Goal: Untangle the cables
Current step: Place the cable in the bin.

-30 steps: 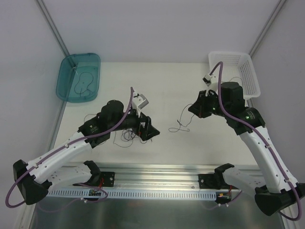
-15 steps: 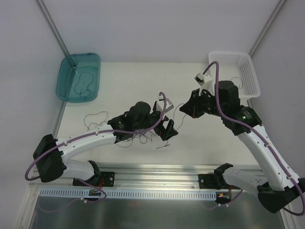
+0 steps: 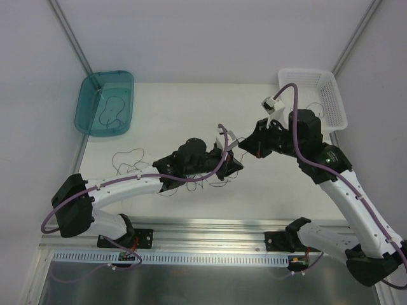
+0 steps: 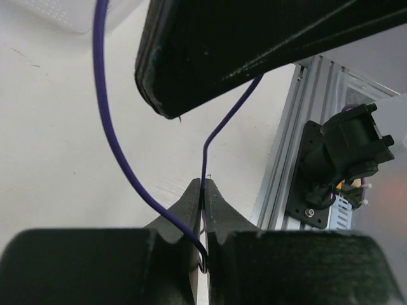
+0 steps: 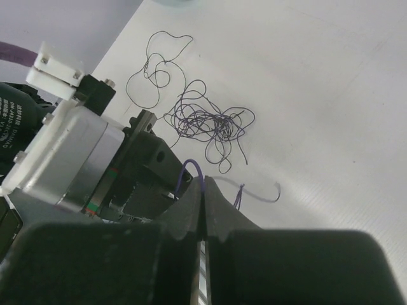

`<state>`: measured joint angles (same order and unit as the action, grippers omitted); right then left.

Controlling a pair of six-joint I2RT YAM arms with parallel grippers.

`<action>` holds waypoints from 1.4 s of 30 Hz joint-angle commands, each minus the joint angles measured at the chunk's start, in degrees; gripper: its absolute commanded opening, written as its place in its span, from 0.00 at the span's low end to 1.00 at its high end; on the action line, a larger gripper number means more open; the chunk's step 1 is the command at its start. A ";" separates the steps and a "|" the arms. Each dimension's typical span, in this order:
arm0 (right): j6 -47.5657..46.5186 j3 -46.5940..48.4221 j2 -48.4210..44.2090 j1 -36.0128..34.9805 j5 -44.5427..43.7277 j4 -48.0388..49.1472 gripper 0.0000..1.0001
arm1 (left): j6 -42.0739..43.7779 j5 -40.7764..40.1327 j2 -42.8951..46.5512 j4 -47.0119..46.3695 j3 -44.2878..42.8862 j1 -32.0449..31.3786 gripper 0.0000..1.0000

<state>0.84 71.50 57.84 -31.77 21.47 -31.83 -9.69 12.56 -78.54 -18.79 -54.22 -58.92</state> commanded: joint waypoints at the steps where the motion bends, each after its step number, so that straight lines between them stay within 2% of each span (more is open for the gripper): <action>1: 0.65 -0.75 -2.12 -0.22 -1.17 2.22 0.01 | -0.41 -0.69 1.02 -4.59 -0.28 -0.41 0.00; 3: 0.74 -1.28 -2.82 -0.22 -2.39 1.78 0.02 | -0.50 -1.57 1.55 -4.59 -0.28 -0.41 0.00; 6: 0.65 -2.25 -4.40 -0.31 -4.06 0.72 0.21 | -0.68 -3.76 2.78 -4.16 -0.71 -0.41 0.00; 7: 0.57 -2.51 -4.75 -0.31 -4.42 0.46 0.39 | -0.68 -4.72 3.30 -3.11 -0.98 -0.41 0.00; 9: -0.31 -2.60 -6.24 -0.22 -5.47 -0.94 0.58 | -0.50 -5.78 3.75 -1.87 -1.76 -0.24 0.00; 10: -0.49 -2.51 -6.95 -0.22 -6.00 -1.73 0.71 | -0.33 -6.49 3.92 -1.17 -2.12 0.11 0.00; 13: -2.51 -1.72 -9.67 -0.22 -8.29 -4.63 0.86 | -0.68 -6.76 3.84 3.04 -4.40 1.52 0.00; 16: -3.56 -1.81 -12.84 -0.22 -10.66 -7.18 0.94 | -0.94 -6.05 4.71 6.12 -6.42 4.68 0.00; 19: -4.18 -3.65 -17.04 -0.22 -13.30 -9.12 0.98 | -1.55 -5.44 6.46 9.46 -8.53 9.86 0.00; 21: -4.27 -5.58 -19.51 -0.22 -13.65 -9.04 1.00 | -2.52 -4.91 7.35 12.44 -9.94 15.48 0.00; 23: -4.09 -8.57 -23.19 -0.31 -13.39 -8.07 0.97 | -2.52 -5.52 8.67 14.03 -10.47 19.43 0.00; 31: -3.57 -15.95 -27.52 -0.22 -9.88 -8.33 0.97 | 2.39 -12.27 11.14 17.20 -15.21 43.23 0.00; 37: -2.69 -19.03 -27.08 -0.31 -7.24 -7.11 0.97 | 7.06 -18.88 3.34 17.20 -24.26 58.27 0.00; 42: -2.25 -20.88 -25.68 -0.22 -5.40 -5.70 0.97 | 8.64 -19.59 -8.36 16.76 -36.28 65.15 0.00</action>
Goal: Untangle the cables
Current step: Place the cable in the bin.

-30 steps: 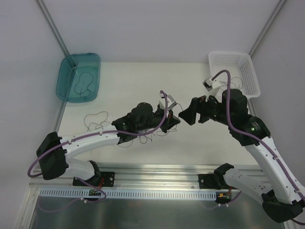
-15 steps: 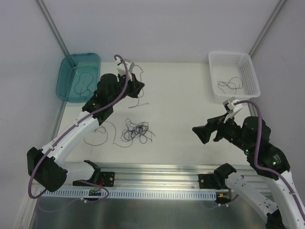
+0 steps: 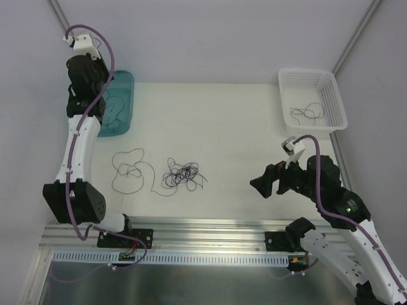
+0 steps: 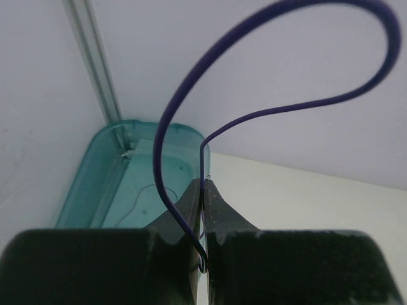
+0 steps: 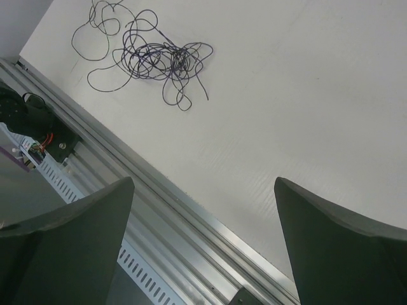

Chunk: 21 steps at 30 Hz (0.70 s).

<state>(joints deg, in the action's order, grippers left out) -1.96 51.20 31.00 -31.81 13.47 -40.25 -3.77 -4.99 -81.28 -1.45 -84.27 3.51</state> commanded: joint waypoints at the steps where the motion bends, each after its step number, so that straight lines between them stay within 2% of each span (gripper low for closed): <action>1: 0.46 -0.75 1.69 -0.27 2.78 2.63 0.97 | 2.80 -1.95 -9.83 -0.57 -7.82 3.52 0.00; 4: 0.37 -1.45 3.27 -0.18 3.23 2.72 0.97 | 3.07 -1.69 -17.48 -0.57 -12.58 6.42 0.01; 6: 0.29 -1.71 4.41 -0.18 3.23 2.90 0.97 | 2.28 -1.07 -22.40 -0.04 -14.94 8.08 0.12; 8: 0.37 -2.07 5.81 -0.27 2.87 3.33 0.97 | 0.44 -0.81 -25.58 0.48 -15.75 9.14 0.41; 10: 0.29 -2.24 6.87 -0.18 2.78 3.77 0.97 | -0.53 -0.80 -26.56 0.84 -15.66 9.32 0.65; 14: 0.29 -2.77 9.16 -0.27 2.61 4.83 0.97 | -2.64 0.77 -25.52 1.19 -13.82 9.32 0.88; 18: 1.77 -4.00 11.27 -0.27 3.31 6.93 0.97 | -7.03 4.11 -19.30 1.19 -7.51 9.15 0.98; 21: 3.61 -5.05 13.46 -0.27 4.19 8.87 0.98 | -12.47 9.20 -15.16 2.41 -0.92 8.62 0.99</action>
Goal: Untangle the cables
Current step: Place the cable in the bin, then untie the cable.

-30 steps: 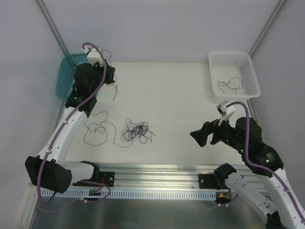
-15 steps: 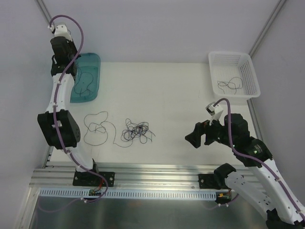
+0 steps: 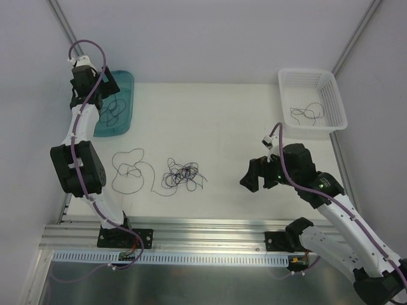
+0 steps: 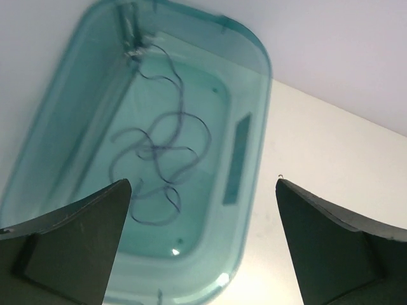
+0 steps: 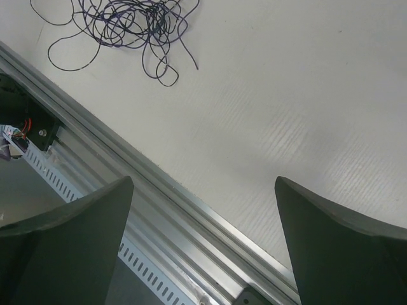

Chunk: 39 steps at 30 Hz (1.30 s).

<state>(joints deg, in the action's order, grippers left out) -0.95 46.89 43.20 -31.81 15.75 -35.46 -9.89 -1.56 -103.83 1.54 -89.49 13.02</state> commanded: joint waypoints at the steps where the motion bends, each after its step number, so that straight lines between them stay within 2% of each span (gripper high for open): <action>1: 3.06 -1.19 2.75 -0.35 1.92 4.87 0.99 | -7.85 7.09 10.46 -0.31 6.33 -1.23 0.99; 3: 3.93 -1.72 4.17 -0.88 2.35 5.84 0.99 | -10.41 9.98 13.90 -0.13 12.55 -3.60 0.99; 7: 7.88 -3.47 6.72 -2.99 1.48 9.08 0.97 | -10.07 12.81 24.62 4.15 22.59 -10.36 0.99; 12: 11.58 -5.05 9.44 -7.99 -3.95 11.73 0.95 | -9.36 16.23 37.00 8.48 36.39 -18.63 0.99; 14: 13.16 -5.67 10.06 -10.01 -5.19 13.22 0.95 | -8.22 20.79 39.92 9.61 41.47 -20.92 0.99; 17: 14.74 -5.76 11.90 -14.04 -8.35 14.89 0.94 | -6.73 26.32 44.58 11.46 46.40 -22.85 0.99; 19: 15.62 -5.76 13.57 -15.99 -10.20 16.29 0.94 | -5.24 27.05 47.05 12.60 47.91 -25.57 0.99; 24: 20.19 -4.71 17.79 -22.06 -15.31 19.72 0.92 | -6.80 24.07 48.02 14.72 51.43 -29.62 0.98; 30: 22.83 -3.13 23.77 -26.37 -20.23 23.76 0.88 | -13.40 13.88 43.72 12.97 53.63 -36.48 0.93; 33: 24.24 -3.65 26.75 -27.42 -21.55 27.53 0.86 | -16.03 13.52 40.82 8.31 54.60 -38.06 0.86; 34: 24.94 -4.09 27.37 -27.60 -21.72 28.68 0.85 | -17.08 13.52 39.94 5.87 54.86 -38.59 0.80; 39: 26.61 -5.41 30.53 -28.74 -22.25 34.14 0.71 | -19.11 12.55 33.71 2.86 55.22 -41.93 0.60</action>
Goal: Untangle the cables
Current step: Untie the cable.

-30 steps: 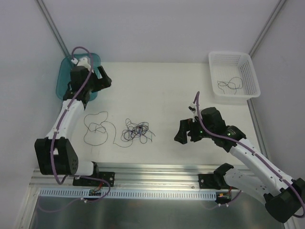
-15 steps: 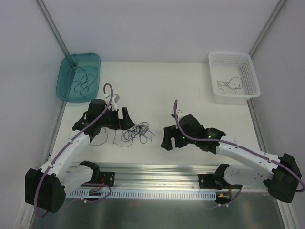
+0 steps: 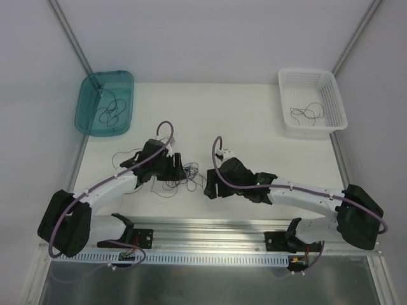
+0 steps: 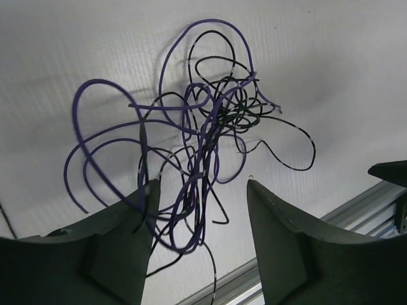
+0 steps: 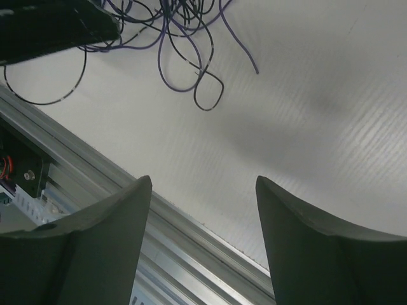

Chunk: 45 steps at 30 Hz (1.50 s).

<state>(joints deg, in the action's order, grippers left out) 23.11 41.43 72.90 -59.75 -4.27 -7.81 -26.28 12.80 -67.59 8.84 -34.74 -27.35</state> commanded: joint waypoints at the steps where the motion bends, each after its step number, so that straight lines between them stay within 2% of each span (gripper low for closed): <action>1: 2.55 0.14 1.18 -1.16 -2.58 6.84 0.69 | -3.33 -1.98 -3.24 -4.71 0.46 -2.52 0.56; 2: 2.03 0.32 1.54 -1.86 -3.10 7.11 0.65 | -3.68 -1.99 -4.29 -5.49 0.64 -2.88 0.46; 5: 1.06 1.28 2.59 -3.44 -4.42 7.29 0.58 | -5.62 -2.07 -4.83 -6.64 1.08 -4.55 0.28; 6: 0.45 1.55 2.59 -3.88 -4.95 7.20 0.56 | -6.93 -2.07 -4.39 -7.17 1.25 -4.90 0.11; 8: -0.08 1.81 2.68 -5.20 -6.61 7.29 0.51 | -8.34 -2.16 -3.69 -7.78 1.61 -6.04 0.00; 14: -1.58 2.25 2.68 -6.61 -9.35 7.37 0.42 | -14.93 -0.41 1.23 -11.65 3.80 -6.84 0.00; 21: -3.86 2.52 3.21 -7.14 -9.79 9.20 0.38 | -19.85 2.05 5.71 -13.06 4.68 -7.36 0.00; 30: -8.96 5.41 4.88 -7.14 -10.84 9.92 0.36 | -20.82 2.76 6.86 -13.06 4.77 -8.24 0.00; 45: -10.90 9.37 12.78 -6.00 -12.34 8.17 0.34 | -20.04 4.25 7.56 -13.06 3.80 -8.86 0.00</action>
<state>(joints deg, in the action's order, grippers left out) 13.26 48.45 84.66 -66.13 -15.46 -0.30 -46.09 15.53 -61.80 -2.37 -30.26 -35.68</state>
